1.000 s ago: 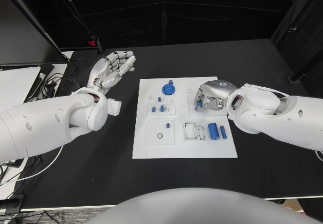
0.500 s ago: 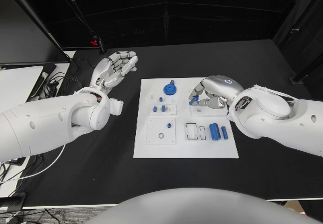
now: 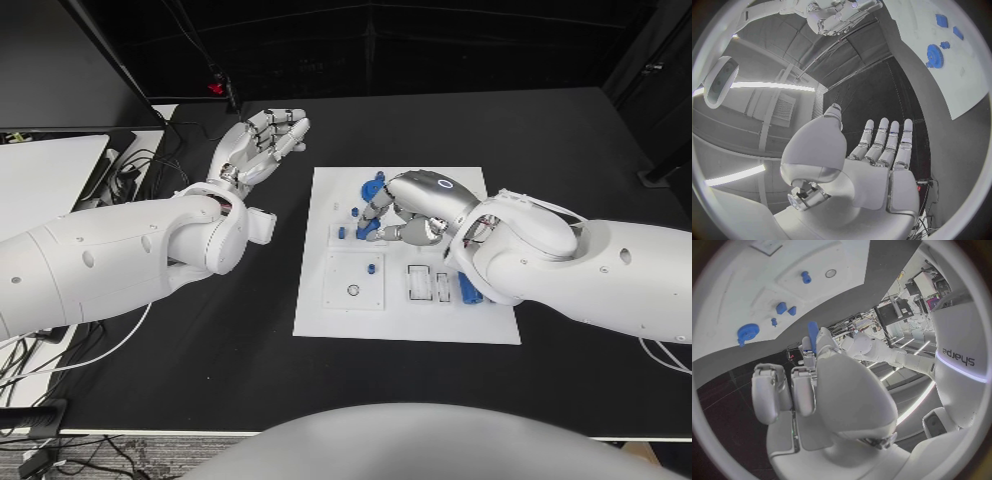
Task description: Assemble the parts on the task board
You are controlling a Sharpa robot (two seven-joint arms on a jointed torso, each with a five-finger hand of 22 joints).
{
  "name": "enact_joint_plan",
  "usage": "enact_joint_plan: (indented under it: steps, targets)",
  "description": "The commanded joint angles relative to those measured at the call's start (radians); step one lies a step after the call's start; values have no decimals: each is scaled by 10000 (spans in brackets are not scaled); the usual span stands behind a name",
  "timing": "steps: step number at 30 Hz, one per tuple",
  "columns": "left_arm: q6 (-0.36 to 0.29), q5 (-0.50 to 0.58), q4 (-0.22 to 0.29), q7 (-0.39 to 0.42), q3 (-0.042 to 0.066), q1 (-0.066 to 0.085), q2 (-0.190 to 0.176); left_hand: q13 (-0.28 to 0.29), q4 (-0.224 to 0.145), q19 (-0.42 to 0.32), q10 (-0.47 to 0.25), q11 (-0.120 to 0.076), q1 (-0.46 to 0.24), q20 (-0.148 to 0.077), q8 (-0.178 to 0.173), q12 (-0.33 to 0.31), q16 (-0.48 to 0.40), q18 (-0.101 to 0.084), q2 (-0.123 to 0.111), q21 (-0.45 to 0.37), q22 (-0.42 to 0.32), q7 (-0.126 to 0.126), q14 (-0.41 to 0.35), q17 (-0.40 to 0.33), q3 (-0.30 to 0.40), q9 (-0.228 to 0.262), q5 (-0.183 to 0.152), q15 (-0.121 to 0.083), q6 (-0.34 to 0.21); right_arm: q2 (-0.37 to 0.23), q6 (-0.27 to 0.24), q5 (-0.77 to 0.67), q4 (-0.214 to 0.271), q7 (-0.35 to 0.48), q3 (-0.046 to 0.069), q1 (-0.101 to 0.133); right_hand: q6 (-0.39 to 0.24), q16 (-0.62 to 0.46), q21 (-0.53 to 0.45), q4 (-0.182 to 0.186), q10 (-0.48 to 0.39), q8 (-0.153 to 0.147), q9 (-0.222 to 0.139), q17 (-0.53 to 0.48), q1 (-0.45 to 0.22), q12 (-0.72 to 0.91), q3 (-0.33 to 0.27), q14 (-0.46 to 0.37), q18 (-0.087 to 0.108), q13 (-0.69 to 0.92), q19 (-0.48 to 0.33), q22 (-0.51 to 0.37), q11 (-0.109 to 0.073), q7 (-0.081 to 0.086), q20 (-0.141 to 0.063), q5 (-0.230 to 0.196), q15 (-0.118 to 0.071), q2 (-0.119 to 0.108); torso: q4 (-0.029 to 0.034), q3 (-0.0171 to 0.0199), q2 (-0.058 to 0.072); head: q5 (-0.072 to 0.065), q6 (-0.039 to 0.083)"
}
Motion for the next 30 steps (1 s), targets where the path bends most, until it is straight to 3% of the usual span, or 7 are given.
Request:
enact_joint_plan:
  steps: [1, 8, 16, 23, 30]
  targets:
    - [57, 4, 29, 951, 10, 14, -1, -8, 1, 71, -54, -4, 2, -5, 61, 47, 63, 18, 65, 38, -6, 1529, -70, -7, -52, -8, 41, -19, -93, 217, 891, 188, -35, 530, 3, -37, 75, 44, 13, 21, 127, 59, 6, 992, 103, -56, 59, 783, -85, 15, 799, 2360, -77, -21, -80, 43, -48, 29, -10, -7, -8, 77, 0]
    - [42, 4, 49, 954, 10, 15, -3, -8, 1, 71, -54, -4, 2, -5, 61, 47, 63, 18, 65, 38, -6, 1529, -70, -7, -52, -8, 41, -19, -93, 549, 1850, -66, -139, 664, 2, -195, 62, 53, 8, 40, 120, 36, -5, 1016, 112, -100, 55, 786, -84, 12, 796, 2358, -69, -13, -78, 44, -43, 29, -15, -14, -5, 83, 0]
    - [38, 4, 67, 949, 10, 15, -14, -13, 0, 74, -56, -4, 5, -5, 70, 58, 73, 18, 76, 39, -3, 1529, -72, -18, -59, -12, 44, -19, -95, 810, 2504, -726, -344, 631, 0, -343, 58, 61, 1, 40, 122, 19, -12, 1036, 148, -134, 70, 789, -83, 13, 792, 2355, -67, -8, -75, 44, -39, 47, -20, -7, -4, 78, 0]
    - [19, 4, 72, 942, 10, 16, -25, -14, 0, 67, -56, -4, 6, -5, 72, 61, 75, 18, 80, 38, -15, 1529, -72, -21, -60, -13, 46, -19, -96, 981, 2931, -1345, -471, 627, -1, -488, 55, 66, -9, 43, 122, 14, -15, 1053, 152, -143, 72, 791, -80, 13, 787, 2350, -64, -6, -75, 44, -37, 51, -23, -1, 1, 96, 0]
    - [20, 4, 65, 939, 10, 16, -27, -16, -1, 69, -56, -4, 9, -5, 77, 66, 81, 18, 87, 38, -13, 1529, -72, -26, -62, -15, 51, -19, -96, 1064, 3018, -1685, -585, 618, -3, -558, 33, 88, -20, 58, 105, -17, -28, 1111, 170, -196, 82, 801, -77, 12, 780, 2345, -49, 2, -68, 44, -25, 73, -25, -10, -5, 61, 0]
